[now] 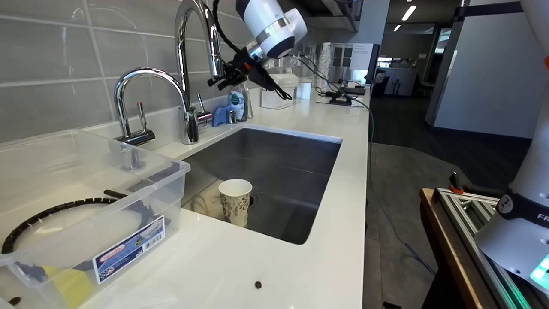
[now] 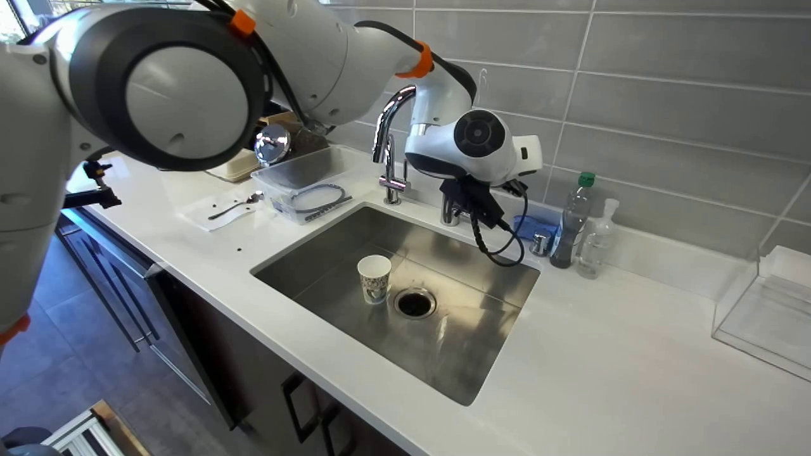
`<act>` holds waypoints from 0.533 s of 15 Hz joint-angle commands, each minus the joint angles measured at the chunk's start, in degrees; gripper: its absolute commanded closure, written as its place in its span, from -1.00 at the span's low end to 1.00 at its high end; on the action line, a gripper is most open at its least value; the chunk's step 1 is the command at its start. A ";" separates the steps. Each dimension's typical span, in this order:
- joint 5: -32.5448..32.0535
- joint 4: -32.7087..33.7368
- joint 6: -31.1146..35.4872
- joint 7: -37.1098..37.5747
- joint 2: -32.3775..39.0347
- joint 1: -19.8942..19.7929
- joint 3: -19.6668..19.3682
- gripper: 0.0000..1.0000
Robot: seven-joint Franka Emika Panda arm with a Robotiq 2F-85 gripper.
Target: Open then close the tap
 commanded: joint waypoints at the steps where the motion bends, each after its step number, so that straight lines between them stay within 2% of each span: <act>1: 1.83 0.70 -1.17 -0.93 0.89 -1.15 1.06 -0.70; 2: 1.87 0.68 -1.37 -0.62 0.90 -1.31 1.16 -0.80; 5: 2.42 0.65 -2.24 0.97 0.99 -1.74 1.63 -0.86; 8: 3.48 0.80 -2.91 1.94 1.54 -1.95 2.16 -0.76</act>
